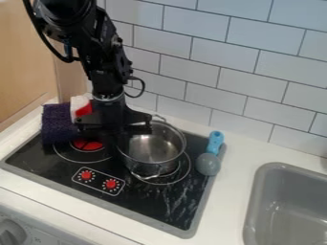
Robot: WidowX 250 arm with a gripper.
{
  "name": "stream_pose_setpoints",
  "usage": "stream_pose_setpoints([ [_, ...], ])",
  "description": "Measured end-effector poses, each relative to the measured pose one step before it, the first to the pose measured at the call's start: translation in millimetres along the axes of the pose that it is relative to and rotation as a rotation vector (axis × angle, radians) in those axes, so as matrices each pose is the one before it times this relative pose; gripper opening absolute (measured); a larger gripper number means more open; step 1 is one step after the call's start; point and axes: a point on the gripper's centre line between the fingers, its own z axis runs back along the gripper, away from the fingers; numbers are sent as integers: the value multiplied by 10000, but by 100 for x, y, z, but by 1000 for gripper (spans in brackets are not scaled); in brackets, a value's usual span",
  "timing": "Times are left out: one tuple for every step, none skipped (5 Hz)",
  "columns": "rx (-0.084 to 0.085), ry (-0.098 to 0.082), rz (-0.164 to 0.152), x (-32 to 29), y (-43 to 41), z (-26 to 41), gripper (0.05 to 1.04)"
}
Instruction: Move the silver pot to the bottom of the stove
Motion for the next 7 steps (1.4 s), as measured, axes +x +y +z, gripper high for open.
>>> stream_pose_setpoints([
  [28,-213,-70,-409,239,890,67],
  [143,-582,-4,-596,213,2047,63],
  [-18,-685,-461,-31,-1563,2187,63],
  [-122,-216,-463,-742,-1662,822,63],
  [-332,124,-874,-1619,-2805,-6,63],
  [-244,178,-245,-1299,-1274,-376,63],
  [-254,251,-250,-1776,-1328,-1024,63],
])
